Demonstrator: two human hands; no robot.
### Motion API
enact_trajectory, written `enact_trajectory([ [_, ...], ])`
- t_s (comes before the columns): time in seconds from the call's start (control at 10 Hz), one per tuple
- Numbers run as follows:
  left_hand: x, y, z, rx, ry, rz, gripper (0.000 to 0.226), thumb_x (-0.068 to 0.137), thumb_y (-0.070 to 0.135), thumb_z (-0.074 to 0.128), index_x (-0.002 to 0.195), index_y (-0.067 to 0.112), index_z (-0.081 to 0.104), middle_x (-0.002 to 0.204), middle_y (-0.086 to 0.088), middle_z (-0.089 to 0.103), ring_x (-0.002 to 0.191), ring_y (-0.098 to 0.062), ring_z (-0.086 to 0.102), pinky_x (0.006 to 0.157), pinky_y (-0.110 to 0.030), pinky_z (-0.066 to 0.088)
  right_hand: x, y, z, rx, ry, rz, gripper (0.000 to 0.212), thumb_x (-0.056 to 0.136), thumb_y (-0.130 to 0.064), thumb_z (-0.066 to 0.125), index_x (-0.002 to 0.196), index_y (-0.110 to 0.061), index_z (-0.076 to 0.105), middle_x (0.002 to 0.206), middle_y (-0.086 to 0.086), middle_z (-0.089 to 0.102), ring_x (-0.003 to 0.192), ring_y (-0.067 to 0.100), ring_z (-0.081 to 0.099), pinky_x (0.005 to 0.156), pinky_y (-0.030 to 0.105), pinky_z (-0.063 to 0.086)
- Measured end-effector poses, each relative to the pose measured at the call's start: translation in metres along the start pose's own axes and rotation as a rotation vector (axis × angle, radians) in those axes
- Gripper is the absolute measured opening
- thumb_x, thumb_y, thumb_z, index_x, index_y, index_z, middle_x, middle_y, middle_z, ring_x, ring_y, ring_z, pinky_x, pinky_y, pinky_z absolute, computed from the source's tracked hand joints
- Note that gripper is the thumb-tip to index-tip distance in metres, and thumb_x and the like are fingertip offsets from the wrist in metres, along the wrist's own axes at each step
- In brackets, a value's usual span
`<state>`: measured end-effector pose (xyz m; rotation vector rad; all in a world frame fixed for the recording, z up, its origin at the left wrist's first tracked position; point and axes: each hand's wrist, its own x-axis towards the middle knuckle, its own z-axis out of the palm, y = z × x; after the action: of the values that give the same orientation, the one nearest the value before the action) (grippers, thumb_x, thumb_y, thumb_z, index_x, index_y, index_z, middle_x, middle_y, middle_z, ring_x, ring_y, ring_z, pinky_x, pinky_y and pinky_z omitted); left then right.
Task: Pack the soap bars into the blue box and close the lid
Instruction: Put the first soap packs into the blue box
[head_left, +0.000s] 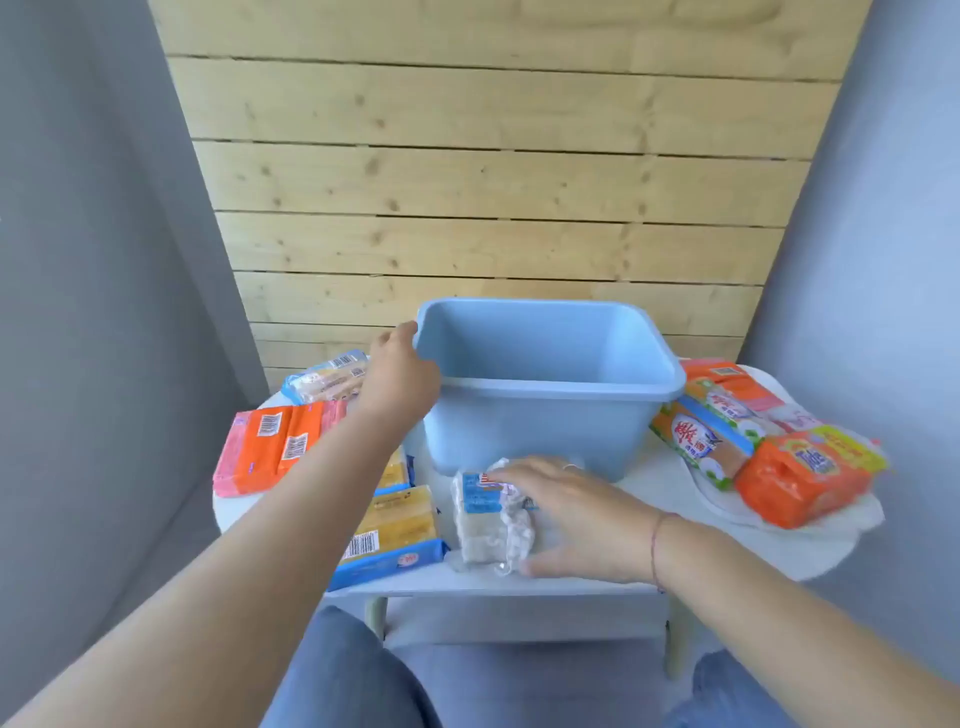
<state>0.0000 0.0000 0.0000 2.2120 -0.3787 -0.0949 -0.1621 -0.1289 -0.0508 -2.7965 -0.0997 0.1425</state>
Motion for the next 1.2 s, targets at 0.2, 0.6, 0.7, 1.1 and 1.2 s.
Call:
enact_trajectory([
  [0.2,-0.012,-0.003,-0.002,-0.234,-0.011,-0.092,0.059,0.084,0.014,0.044,0.142,0.023,0.036,0.127,-0.012,0.055,0.091,-0.026,0.056,0.065,-0.029,0.040,0.017,0.013,0.028,-0.277,-0.032,0.035,0.108,0.066,-0.037,0.069,0.149,-0.035,0.000,0.152,-0.002,0.017,0.140,0.021,0.017,0.115,0.034,0.009],
  [0.6,-0.011,-0.008,-0.007,-0.357,-0.203,-0.151,0.072,0.076,0.016,0.053,0.142,0.035,0.031,0.141,-0.004,0.039,0.106,-0.023,0.052,0.072,-0.029,0.042,-0.034,-0.006,-0.017,0.095,0.275,-0.052,0.090,0.060,-0.050,0.070,0.139,-0.051,0.025,0.122,-0.026,0.045,0.116,-0.001,0.049,0.096,0.024,0.043],
  [0.7,-0.010,-0.012,-0.006,-0.365,-0.244,-0.155,0.071,0.077,0.017,0.054,0.142,0.034,0.030,0.134,-0.003,0.046,0.103,-0.020,0.056,0.069,-0.028,0.045,-0.035,-0.012,-0.074,0.560,0.322,-0.084,0.093,0.058,-0.036,0.083,0.136,-0.048,0.036,0.134,-0.024,0.052,0.121,-0.006,0.052,0.100,0.024,0.047],
  [1.1,-0.007,-0.018,0.008,-0.456,-0.178,-0.134,0.061,0.086,0.021,0.045,0.142,0.039,0.026,0.097,0.021,0.059,0.092,-0.011,0.063,0.078,-0.032,0.051,0.121,-0.006,-0.099,0.647,-0.339,0.786,0.029,0.078,-0.031,0.066,0.103,-0.019,0.056,0.095,0.009,0.064,0.091,0.026,0.060,0.085,0.034,0.047],
  [1.2,-0.003,-0.016,0.008,-0.449,-0.182,-0.119,0.061,0.086,0.020,0.044,0.141,0.041,0.028,0.089,0.030,0.054,0.088,-0.004,0.061,0.076,-0.030,0.051,0.143,-0.015,-0.069,0.486,-0.413,0.708,0.045,0.092,-0.028,0.052,0.134,-0.018,0.041,0.129,0.013,0.053,0.113,0.028,0.050,0.087,0.035,0.040],
])
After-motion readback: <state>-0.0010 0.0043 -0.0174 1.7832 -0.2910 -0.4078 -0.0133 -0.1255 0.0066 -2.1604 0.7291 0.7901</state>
